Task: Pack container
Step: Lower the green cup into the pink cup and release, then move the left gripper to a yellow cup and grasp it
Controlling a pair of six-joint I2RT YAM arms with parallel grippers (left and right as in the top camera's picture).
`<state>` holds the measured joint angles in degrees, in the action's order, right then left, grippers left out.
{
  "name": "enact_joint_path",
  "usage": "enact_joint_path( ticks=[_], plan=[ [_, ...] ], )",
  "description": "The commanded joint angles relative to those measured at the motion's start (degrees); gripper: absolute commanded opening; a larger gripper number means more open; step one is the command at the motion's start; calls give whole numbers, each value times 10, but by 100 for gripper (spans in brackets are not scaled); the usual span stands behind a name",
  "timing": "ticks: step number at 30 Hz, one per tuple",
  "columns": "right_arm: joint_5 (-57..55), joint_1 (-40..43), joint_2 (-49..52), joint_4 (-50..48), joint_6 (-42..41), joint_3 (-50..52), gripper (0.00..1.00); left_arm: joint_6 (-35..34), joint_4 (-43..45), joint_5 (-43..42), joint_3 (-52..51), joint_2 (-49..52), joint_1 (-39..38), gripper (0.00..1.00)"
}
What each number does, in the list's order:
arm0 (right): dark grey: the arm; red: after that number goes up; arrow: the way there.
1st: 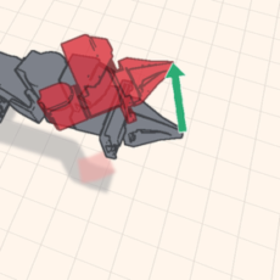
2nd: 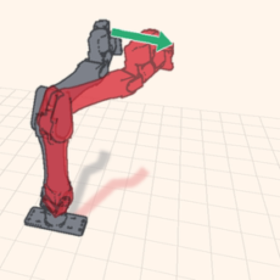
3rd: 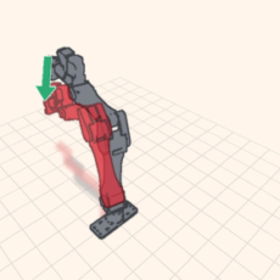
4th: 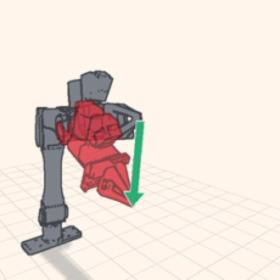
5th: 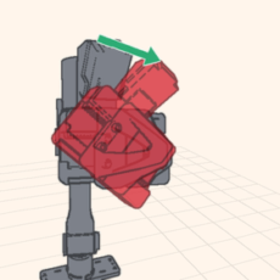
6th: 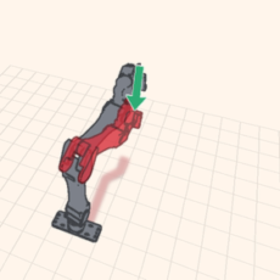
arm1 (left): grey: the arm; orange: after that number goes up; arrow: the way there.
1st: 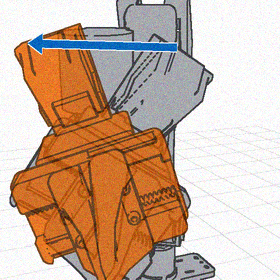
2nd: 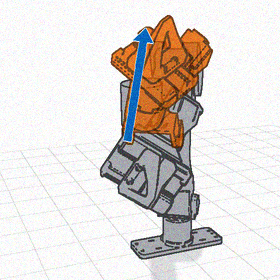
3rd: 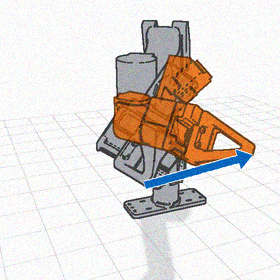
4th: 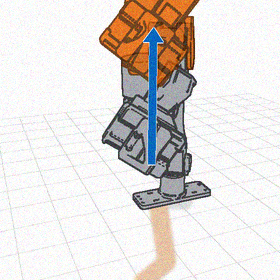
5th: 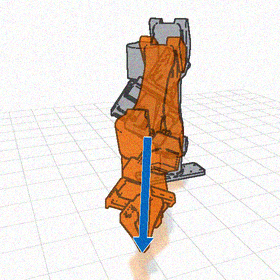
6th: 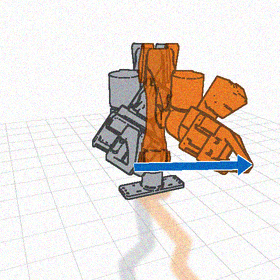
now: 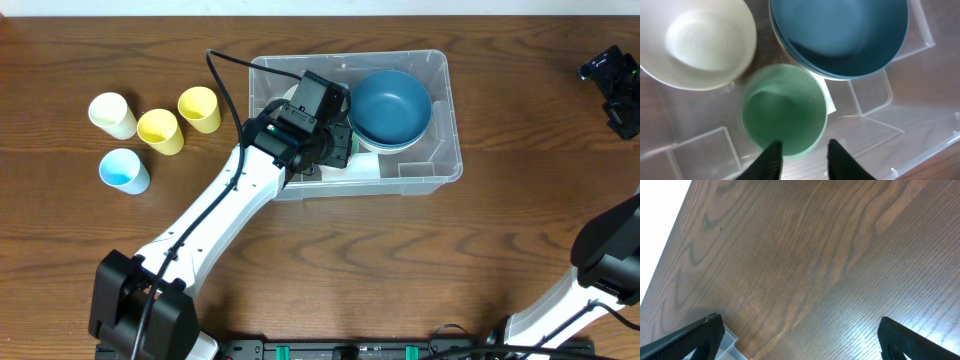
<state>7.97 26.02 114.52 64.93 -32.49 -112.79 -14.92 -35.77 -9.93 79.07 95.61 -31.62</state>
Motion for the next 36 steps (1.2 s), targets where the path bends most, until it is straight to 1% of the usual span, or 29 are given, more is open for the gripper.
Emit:
enact_joint_path(
  ticks=[1,6,10,13,16,18,21,25,29,34,36],
  plan=[
    [0,-2,-1,1,-5,-2,99,3,-1,7,6,2,-2,38],
    [0,-2,-1,1,-5,-2,99,3,0,17,7,-2,3,38],
    [0,-2,-1,1,-5,-2,99,3,-35,27,26,-33,36,39],
    [0,-2,-1,1,-5,-2,99,3,-78,52,49,-71,78,39],
    [0,-2,-1,1,-5,-2,99,3,-113,109,56,-117,131,44],
    [0,-2,-1,1,-5,-2,99,3,-136,149,56,-141,172,45],
    [0,-2,-1,1,-5,-2,99,3,-157,180,56,-153,231,45],
    [0,-2,-1,1,-5,-2,99,3,-158,182,56,-133,293,45],
    [0,-2,-1,1,-5,-2,99,3,-116,181,56,-87,336,45],
    [0,-2,-1,1,-5,-2,99,3,-58,182,56,-20,351,45],
    [0,-2,-1,1,-5,-2,99,14,-43,182,56,9,352,45]
  ],
)
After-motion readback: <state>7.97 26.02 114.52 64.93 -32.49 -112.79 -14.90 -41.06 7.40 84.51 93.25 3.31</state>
